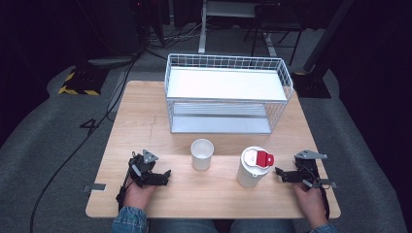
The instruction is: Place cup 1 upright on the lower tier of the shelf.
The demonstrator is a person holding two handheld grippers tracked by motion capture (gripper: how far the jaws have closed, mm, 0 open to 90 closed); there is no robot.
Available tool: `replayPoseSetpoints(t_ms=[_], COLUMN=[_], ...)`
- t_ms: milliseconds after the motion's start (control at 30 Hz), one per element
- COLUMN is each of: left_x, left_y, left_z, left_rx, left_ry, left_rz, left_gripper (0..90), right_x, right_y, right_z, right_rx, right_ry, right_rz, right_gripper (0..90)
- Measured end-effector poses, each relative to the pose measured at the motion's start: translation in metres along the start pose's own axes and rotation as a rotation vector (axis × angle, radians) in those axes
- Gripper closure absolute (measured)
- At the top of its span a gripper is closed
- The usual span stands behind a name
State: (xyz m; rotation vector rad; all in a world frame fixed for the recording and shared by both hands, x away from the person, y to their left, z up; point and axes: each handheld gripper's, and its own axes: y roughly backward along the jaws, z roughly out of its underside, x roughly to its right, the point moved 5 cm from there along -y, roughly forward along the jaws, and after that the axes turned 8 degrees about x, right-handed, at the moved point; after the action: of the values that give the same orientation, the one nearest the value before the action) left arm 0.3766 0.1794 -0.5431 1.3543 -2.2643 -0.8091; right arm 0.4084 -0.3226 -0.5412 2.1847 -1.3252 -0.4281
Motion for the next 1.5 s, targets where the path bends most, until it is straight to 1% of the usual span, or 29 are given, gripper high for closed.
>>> replayPoseSetpoints(t_ms=[200, 233, 333, 367, 467, 500, 633, 700, 733, 767, 833, 867, 933, 967, 1067, 1100, 1133, 1200, 1233, 1267, 1333, 1367, 1400, 1433, 1500], left_x=[0.000, 0.001, 0.002, 0.005, 0.007, 0.008, 0.015, 0.018, 0.020, 0.023, 0.028, 0.029, 0.036, 0.036, 0.044, 0.045, 0.050, 0.053, 0.053, 0.055, 0.060, 0.062, 0.063, 0.067, 0.069], left_y=[0.000, 0.000, 0.001, 0.003, 0.006, 0.009, 0.017, 0.020, 0.022, 0.022, 0.023, 0.024, 0.024, 0.024, 0.022, 0.022, 0.019, 0.016, 0.016, 0.015, 0.012, 0.010, 0.009, 0.005, 0.003], left_z=[0.000, -0.001, -0.003, -0.006, -0.010, -0.012, -0.024, -0.029, -0.031, -0.034, -0.040, -0.043, -0.051, -0.051, -0.059, -0.061, -0.065, -0.068, -0.068, -0.070, -0.072, -0.073, -0.074, -0.075, -0.076], left_rx=[0.002, -0.005, -0.005, -0.001, 0.006, 0.015, 0.051, 0.062, 0.058, 0.069, 0.081, 0.085, 0.108, 0.108, 0.137, 0.143, 0.158, 0.165, 0.165, 0.176, 0.197, 0.210, 0.214, 0.236, 0.245], left_ry=[0.004, 0.011, 0.013, 0.003, -0.007, -0.004, -0.013, -0.026, -0.032, -0.023, -0.027, -0.036, -0.053, -0.053, -0.039, -0.046, -0.044, -0.050, -0.050, -0.056, -0.055, -0.058, -0.059, -0.061, -0.062], left_rz=[0.000, 0.003, 0.018, 0.032, 0.041, 0.049, 0.069, 0.079, 0.087, 0.098, 0.123, 0.129, 0.151, 0.151, 0.193, 0.200, 0.223, 0.241, 0.241, 0.247, 0.274, 0.280, 0.284, 0.291, 0.294], left_gripper=[0.6, 0.1, 0.1, 0.2, 0.2, 0.2, 0.2, 0.2, 0.3, 0.4, 0.4, 0.4, 0.4, 0.4, 0.3, 0.2, 0.2, 0.2, 0.2, 0.2, 0.2, 0.1, 0.1, 0.1, 0.0], right_x=[0.000, 0.000, 0.000, 0.000, 0.000, 0.000, 0.000, 0.000, 0.000, 0.000, 0.000, 0.000, 0.000, 0.000, 0.000, 0.000, 0.000, 0.000, 0.000, 0.000, 0.000, 0.000, 0.000, 0.000, 0.000], right_y=[0.000, 0.000, 0.000, 0.000, 0.000, 0.000, 0.000, 0.000, 0.000, 0.000, 0.000, 0.000, 0.000, 0.000, 0.000, 0.000, 0.000, 0.000, 0.000, 0.000, 0.000, 0.000, 0.000, 0.000, 0.000], right_z=[0.000, 0.000, 0.000, 0.000, 0.000, 0.000, 0.000, 0.000, 0.000, 0.000, 0.000, 0.000, 0.000, 0.000, 0.000, 0.000, 0.000, 0.000, 0.000, 0.000, 0.000, 0.000, 0.000, 0.000, 0.000], right_rx=[0.000, 0.000, 0.000, 0.000, 0.000, 0.000, 0.000, 0.000, 0.000, 0.000, 0.000, 0.000, 0.000, 0.000, 0.000, 0.000, 0.000, 0.000, 0.000, 0.000, 0.000, 0.000, 0.000, 0.000, 0.000], right_ry=[0.000, 0.000, 0.000, 0.000, 0.000, 0.000, 0.000, 0.000, 0.000, 0.000, 0.000, 0.000, 0.000, 0.000, 0.000, 0.000, 0.000, 0.000, 0.000, 0.000, 0.000, 0.000, 0.000, 0.000, 0.000], right_rz=[0.000, 0.000, 0.000, 0.000, 0.000, 0.000, 0.000, 0.000, 0.000, 0.000, 0.000, 0.000, 0.000, 0.000, 0.000, 0.000, 0.000, 0.000, 0.000, 0.000, 0.000, 0.000, 0.000, 0.000, 0.000], right_gripper=[0.4, 0.4, 0.5, 0.4, 0.4, 0.4, 0.4, 0.4, 0.5, 0.4, 0.5, 0.4, 0.5, 0.5, 0.4, 0.4, 0.4, 0.4, 0.4, 0.4, 0.5, 0.4, 0.4, 0.4, 0.4])
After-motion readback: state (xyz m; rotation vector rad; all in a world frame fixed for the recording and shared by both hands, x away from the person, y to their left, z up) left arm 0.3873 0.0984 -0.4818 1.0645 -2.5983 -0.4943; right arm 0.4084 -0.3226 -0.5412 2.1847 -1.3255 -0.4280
